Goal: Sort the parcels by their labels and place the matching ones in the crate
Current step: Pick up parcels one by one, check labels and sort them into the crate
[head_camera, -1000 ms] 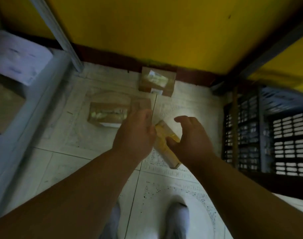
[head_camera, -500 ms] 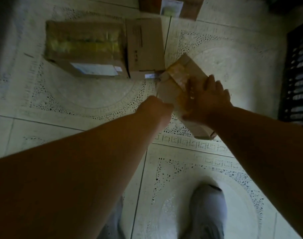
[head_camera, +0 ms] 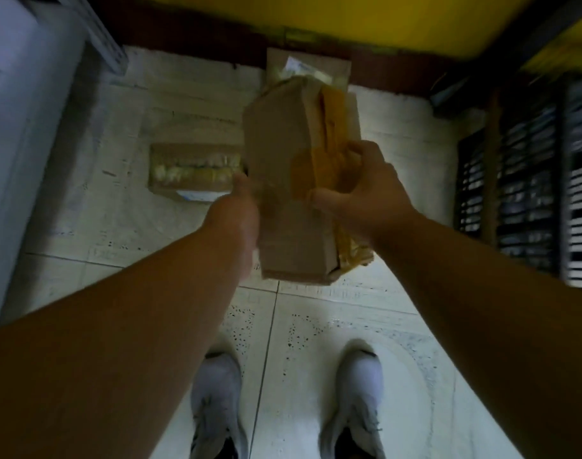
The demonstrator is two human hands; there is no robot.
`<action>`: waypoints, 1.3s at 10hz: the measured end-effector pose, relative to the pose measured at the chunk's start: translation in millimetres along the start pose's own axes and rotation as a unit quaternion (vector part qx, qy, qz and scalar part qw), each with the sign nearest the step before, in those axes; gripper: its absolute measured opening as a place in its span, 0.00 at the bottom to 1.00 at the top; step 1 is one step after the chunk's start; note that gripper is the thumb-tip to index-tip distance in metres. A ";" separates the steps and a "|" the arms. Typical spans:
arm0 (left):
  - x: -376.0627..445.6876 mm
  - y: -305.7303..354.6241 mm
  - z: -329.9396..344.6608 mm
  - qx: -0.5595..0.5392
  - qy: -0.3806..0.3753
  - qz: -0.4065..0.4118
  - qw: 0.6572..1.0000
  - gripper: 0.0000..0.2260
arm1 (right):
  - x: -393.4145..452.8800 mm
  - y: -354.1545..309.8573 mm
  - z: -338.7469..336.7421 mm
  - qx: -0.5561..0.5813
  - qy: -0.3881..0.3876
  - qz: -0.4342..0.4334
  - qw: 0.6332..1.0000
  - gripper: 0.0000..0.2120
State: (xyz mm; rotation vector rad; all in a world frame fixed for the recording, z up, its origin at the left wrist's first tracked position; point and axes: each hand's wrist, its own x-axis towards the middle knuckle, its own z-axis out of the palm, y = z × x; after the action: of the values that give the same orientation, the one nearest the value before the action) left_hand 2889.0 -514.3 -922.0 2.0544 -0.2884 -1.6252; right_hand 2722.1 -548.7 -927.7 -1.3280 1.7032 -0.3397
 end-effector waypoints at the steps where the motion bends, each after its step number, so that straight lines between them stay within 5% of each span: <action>1: -82.9 75.5 -26.0 -0.094 -0.060 0.005 0.994 0.37 | -45.7 -82.7 -62.6 0.136 0.003 -0.011 0.991 0.42; 2: -153.2 146.8 -52.4 -0.101 -0.185 0.038 0.977 0.36 | -94.5 -166.7 -131.6 0.246 0.004 -0.022 0.969 0.37; 4: -328.1 268.8 -115.1 -0.142 -0.149 0.179 0.962 0.25 | -214.8 -336.4 -244.6 0.324 -0.054 -0.121 0.937 0.35; 6: -474.4 325.8 -157.0 -0.148 -0.211 0.280 0.925 0.24 | -306.4 -439.3 -278.5 0.351 -0.032 -0.189 0.916 0.19; 7: -512.6 339.1 -173.8 -0.139 -0.117 0.353 0.918 0.30 | -338.7 -469.7 -285.5 0.271 0.014 -0.251 0.929 0.08; 8: -536.9 347.8 -180.1 -0.090 0.042 0.439 0.893 0.35 | -350.1 -483.6 -288.9 0.197 0.088 -0.271 0.938 0.12; 10: -587.8 325.1 -153.9 -0.065 0.195 0.515 0.832 0.16 | -354.2 -491.3 -296.6 0.225 0.105 -0.252 0.935 0.18; 11: -598.9 312.3 -142.3 -0.101 0.258 0.530 0.801 0.08 | -356.7 -497.1 -301.3 0.218 0.082 -0.264 0.936 0.19; 13: -607.4 266.5 -137.2 -0.180 0.348 0.419 0.819 0.17 | -386.9 -484.5 -314.3 0.148 0.026 -0.367 0.918 0.12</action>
State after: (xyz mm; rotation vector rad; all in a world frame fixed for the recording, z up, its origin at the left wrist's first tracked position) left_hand 2896.3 -428.1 -250.2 1.6893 -0.4775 -0.3228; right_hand 2773.8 -490.8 -236.9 -1.6878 1.0684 -1.0242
